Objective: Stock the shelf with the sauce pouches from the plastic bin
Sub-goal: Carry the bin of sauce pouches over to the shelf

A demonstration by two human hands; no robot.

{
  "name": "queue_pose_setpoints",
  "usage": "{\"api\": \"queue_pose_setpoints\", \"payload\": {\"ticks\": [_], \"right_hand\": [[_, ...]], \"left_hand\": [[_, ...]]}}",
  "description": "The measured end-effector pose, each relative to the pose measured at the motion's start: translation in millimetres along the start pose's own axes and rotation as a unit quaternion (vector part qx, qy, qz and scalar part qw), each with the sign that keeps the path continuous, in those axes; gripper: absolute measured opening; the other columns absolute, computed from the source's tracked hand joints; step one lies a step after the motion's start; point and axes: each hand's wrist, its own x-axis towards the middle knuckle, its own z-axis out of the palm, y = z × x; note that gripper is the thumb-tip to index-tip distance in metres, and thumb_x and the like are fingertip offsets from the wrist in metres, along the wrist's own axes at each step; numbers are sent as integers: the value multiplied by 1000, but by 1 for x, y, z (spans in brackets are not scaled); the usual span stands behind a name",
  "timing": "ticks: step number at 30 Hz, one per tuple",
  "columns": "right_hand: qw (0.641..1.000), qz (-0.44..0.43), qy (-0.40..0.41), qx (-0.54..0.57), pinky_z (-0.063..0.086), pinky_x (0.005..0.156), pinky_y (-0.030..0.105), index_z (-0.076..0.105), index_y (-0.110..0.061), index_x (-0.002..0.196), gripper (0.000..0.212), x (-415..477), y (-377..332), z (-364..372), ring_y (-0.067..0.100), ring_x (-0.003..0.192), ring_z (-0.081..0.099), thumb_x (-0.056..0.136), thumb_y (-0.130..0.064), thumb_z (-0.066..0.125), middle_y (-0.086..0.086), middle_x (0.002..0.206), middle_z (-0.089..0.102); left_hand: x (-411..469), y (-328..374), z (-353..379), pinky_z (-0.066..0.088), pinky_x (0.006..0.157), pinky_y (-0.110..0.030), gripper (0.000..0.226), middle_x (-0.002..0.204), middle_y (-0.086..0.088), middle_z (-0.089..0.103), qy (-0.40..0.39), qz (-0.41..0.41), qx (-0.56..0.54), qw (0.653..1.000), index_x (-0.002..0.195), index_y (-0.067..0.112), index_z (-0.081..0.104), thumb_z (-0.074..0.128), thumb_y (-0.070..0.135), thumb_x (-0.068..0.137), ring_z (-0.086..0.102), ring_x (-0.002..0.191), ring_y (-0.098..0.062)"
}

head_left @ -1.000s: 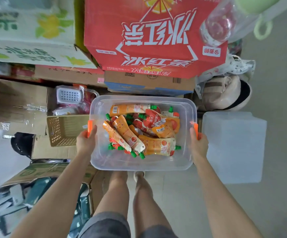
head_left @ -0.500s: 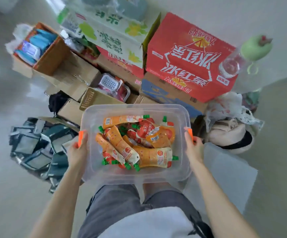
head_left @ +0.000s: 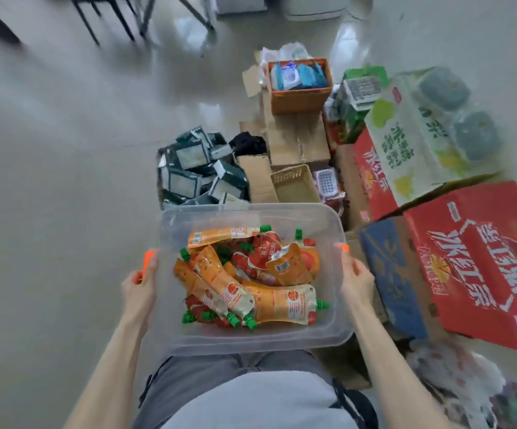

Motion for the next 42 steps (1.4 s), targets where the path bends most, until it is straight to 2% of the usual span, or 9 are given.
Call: {"api": "queue_pose_setpoints", "payload": {"ticks": [2,6,11,16,21,25,29,32,42], "right_hand": [[999,-22,-22,-22,49,84,35,64,-17,103,48,-6,-16,32,19,92,60,87,-60,50,0,100,66],[990,-107,-63,-68,39,61,27,61,-21,75,30,-31,-45,108,13,73,54,92,-43,51,-2,79,63],[980,-124,-124,-99,44,69,33,64,-18,73,40,-75,-61,210,17,72,55,89,-53,53,1,73,64],[955,-175,-192,-141,36,54,24,56,-10,59,57,-129,-96,322,15,56,44,83,-61,54,2,58,50],[911,-228,-286,-190,27,51,27,51,-13,59,54,-182,-139,420,13,51,36,85,-61,52,-2,54,42],[887,-244,-328,-215,28,50,21,54,-17,64,44,-210,-171,504,9,53,39,86,-55,53,-7,58,47],[874,-231,-355,-238,37,51,23,62,-18,72,41,-231,-201,598,14,58,52,85,-56,55,-2,68,62],[870,-213,-377,-237,38,51,25,62,-16,66,42,-251,-226,670,15,56,50,84,-54,59,0,64,60],[840,-220,-427,-253,36,42,20,61,-15,62,40,-341,-310,878,14,51,46,86,-47,62,-4,54,57]], "left_hand": [[8,-18,-31,21,54,-33,51,65,-5,33,36,-9,-11,999,66,19,37,58,63,79,29,58,-18],[23,-48,-96,20,54,-35,56,58,-4,31,112,-34,-22,993,58,20,30,54,65,81,29,56,-20],[46,-76,-181,21,50,-36,60,50,-2,29,194,-79,-34,977,54,18,26,50,67,80,29,50,-23],[69,-106,-259,30,54,-37,61,52,-5,41,273,-153,-99,945,54,12,40,52,64,82,40,55,-27],[86,-116,-318,32,52,-33,51,55,-1,39,334,-189,-188,904,72,22,57,53,72,76,36,52,-22],[115,-119,-355,31,52,-32,66,57,0,42,391,-226,-236,861,71,7,60,56,73,72,37,52,-20],[163,-110,-391,30,51,-31,62,55,-1,41,419,-247,-265,833,60,13,43,56,72,73,38,53,-21],[203,-94,-427,26,49,-30,61,52,0,35,440,-253,-271,818,56,17,31,56,70,76,34,50,-20],[321,-47,-555,28,50,-32,66,52,-2,35,492,-283,-286,772,54,16,28,54,72,75,34,50,-22]]}}
